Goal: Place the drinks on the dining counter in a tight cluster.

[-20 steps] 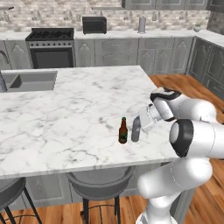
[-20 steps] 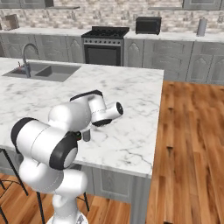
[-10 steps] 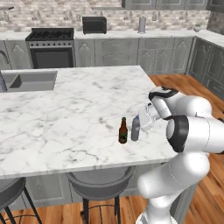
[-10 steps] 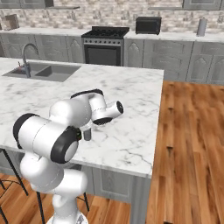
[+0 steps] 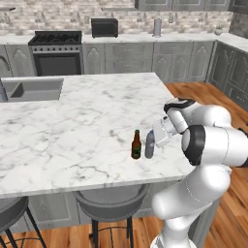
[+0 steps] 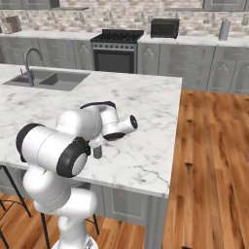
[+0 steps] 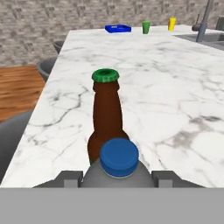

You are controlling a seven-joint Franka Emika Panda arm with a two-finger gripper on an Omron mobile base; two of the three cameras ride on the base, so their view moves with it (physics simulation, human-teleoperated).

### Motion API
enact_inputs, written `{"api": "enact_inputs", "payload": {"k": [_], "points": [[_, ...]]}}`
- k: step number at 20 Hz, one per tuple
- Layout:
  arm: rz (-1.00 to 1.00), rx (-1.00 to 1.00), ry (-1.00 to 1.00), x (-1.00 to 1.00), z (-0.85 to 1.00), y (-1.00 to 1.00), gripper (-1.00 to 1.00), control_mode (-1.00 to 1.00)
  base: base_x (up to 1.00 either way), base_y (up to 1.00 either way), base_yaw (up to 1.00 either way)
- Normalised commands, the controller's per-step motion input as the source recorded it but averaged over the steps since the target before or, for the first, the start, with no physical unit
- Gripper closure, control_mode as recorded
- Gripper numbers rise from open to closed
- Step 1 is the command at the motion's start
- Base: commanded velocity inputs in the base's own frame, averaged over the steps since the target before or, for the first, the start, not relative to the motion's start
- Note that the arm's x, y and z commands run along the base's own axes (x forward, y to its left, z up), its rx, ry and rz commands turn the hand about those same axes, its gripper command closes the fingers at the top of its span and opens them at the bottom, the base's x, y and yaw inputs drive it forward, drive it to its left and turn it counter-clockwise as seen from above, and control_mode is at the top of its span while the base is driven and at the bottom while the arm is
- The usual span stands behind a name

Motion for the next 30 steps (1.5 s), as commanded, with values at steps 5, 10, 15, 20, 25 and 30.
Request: {"api": "enact_inputs", "payload": {"k": [5, 10, 15, 20, 25, 30], "points": [[0.00, 0.00, 0.00, 0.00, -0.24, 0.00, 1.00, -1.00, 0.00, 0.00, 0.00], [0.00, 0.00, 0.00, 0.00, -0.11, 0.00, 1.00, -1.00, 0.00, 0.00, 0.00], [0.00, 0.00, -0.06, 0.01, 0.00, 0.00, 1.00, -1.00, 0.00, 0.00, 0.00], [0.00, 0.00, -0.02, 0.00, 0.00, 0.00, 1.00, -1.00, 0.00, 0.00, 0.00], [0.00, 0.00, 0.00, 0.00, 0.00, 0.00, -1.00, -1.00, 0.00, 0.00, 0.00], [0.00, 0.00, 0.00, 0.00, 0.00, 0.00, -1.00, -1.00, 0.00, 0.00, 0.00]]}}
